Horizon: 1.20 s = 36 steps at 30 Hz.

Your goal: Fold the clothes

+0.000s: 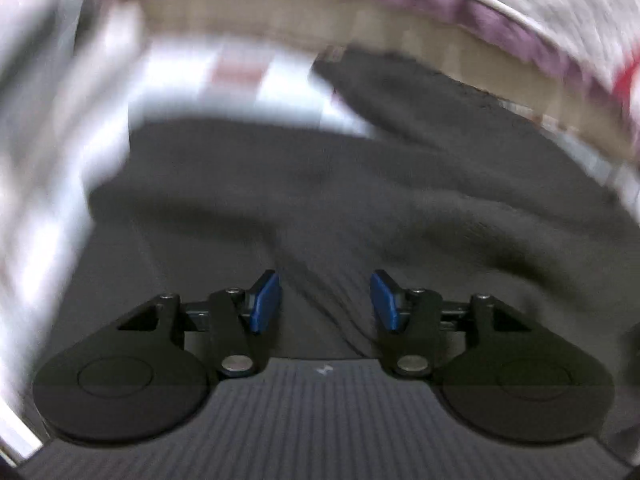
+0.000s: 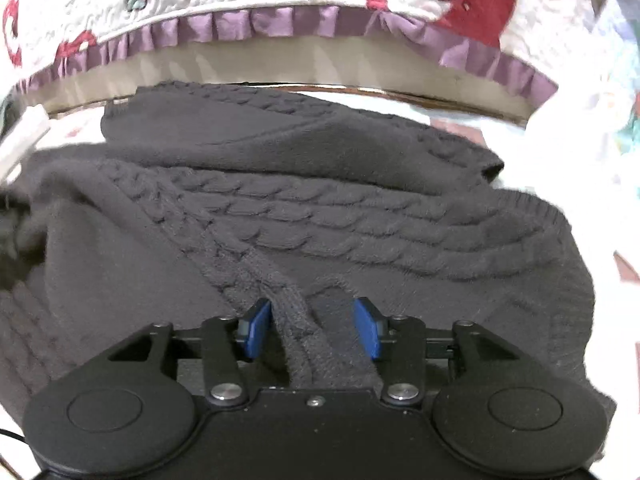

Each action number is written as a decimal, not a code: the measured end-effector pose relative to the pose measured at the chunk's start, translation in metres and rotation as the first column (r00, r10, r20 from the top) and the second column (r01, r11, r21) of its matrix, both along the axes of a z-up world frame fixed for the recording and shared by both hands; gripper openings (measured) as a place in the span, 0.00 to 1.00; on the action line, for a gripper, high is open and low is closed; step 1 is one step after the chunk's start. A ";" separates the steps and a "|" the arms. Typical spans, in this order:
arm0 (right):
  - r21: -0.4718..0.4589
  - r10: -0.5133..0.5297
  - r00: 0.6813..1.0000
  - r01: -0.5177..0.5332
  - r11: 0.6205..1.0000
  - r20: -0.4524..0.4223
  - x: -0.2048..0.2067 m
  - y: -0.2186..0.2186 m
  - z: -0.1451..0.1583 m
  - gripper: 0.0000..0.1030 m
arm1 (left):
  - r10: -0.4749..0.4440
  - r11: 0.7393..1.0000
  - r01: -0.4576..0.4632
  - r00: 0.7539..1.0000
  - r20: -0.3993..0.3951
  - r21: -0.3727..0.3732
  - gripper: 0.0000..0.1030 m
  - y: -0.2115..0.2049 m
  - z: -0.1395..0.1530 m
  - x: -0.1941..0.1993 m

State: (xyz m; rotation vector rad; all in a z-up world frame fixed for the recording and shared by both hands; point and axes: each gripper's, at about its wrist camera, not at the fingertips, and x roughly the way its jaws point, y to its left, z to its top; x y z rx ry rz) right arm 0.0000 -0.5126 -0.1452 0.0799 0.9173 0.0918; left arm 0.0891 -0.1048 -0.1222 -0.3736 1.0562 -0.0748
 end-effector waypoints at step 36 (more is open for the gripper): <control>-0.127 0.623 0.779 -0.627 0.768 -0.074 -0.069 0.124 0.013 0.52 | 0.054 0.942 -0.032 0.997 -0.056 0.333 0.65 0.099 0.019 -0.046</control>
